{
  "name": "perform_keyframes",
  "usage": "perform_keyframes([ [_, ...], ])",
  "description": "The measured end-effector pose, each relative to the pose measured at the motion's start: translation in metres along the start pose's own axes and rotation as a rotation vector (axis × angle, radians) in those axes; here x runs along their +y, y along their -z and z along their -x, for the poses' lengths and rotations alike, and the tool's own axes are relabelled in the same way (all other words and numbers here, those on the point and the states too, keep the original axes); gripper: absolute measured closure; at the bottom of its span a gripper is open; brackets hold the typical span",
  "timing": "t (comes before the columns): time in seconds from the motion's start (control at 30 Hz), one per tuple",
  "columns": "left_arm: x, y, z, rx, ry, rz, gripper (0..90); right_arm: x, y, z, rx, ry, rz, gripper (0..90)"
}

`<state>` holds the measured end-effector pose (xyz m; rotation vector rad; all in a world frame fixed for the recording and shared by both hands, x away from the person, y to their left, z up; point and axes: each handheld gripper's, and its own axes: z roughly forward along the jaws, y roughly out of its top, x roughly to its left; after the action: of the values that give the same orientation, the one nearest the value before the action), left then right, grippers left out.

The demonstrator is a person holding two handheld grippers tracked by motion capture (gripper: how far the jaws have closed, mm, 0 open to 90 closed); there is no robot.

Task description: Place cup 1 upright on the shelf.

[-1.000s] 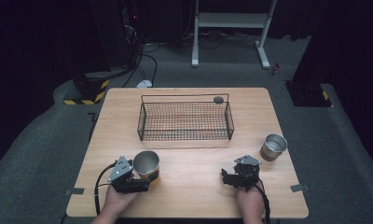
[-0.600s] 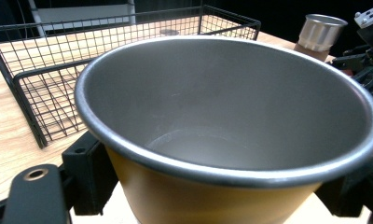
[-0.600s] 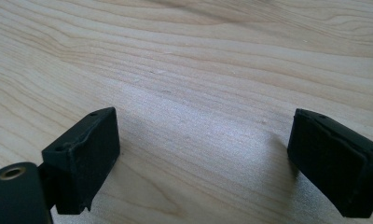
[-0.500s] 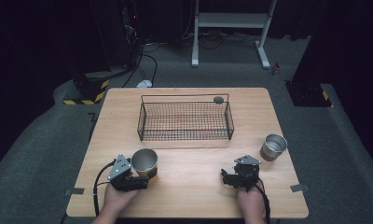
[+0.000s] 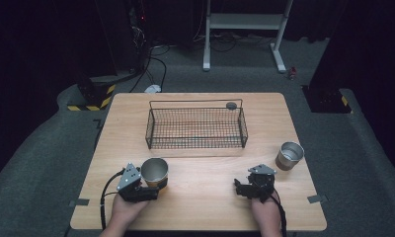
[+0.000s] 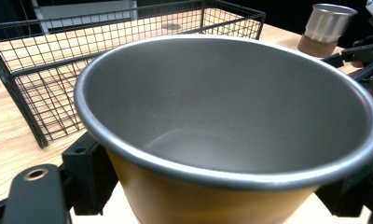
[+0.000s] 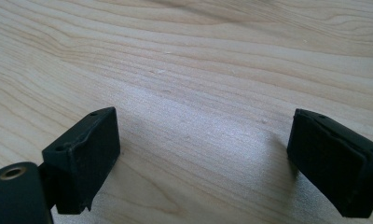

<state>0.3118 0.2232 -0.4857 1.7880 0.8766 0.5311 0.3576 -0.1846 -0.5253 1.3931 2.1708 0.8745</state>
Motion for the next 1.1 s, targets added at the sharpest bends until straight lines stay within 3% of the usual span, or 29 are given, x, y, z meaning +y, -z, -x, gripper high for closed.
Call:
perform_keyframes([
  [0.13,0.001,-0.005,0.001,0.0,0.024,-0.032,15.6,0.0,0.0,0.001,0.003,0.005,0.0,9.3],
  [0.27,0.003,-0.007,0.006,0.013,0.025,-0.024,15.6,0.0,0.0,0.001,0.008,0.013,-0.001,9.3],
  [0.3,0.004,-0.008,0.008,0.014,0.043,-0.024,15.6,0.0,0.0,0.001,0.01,0.016,-0.002,9.3],
  [0.5,0.007,-0.007,0.006,0.035,0.059,-0.029,15.6,0.0,0.0,0.002,0.011,0.024,0.001,9.9],
  [0.8,0.014,-0.005,0.006,0.049,0.045,-0.014,15.5,-0.001,0.001,0.003,0.022,0.034,0.001,10.0],
  [1.1,0.028,-0.006,0.008,0.028,0.035,-0.02,15.5,-0.001,0.001,0.003,0.025,0.039,0.002,10.0],
])
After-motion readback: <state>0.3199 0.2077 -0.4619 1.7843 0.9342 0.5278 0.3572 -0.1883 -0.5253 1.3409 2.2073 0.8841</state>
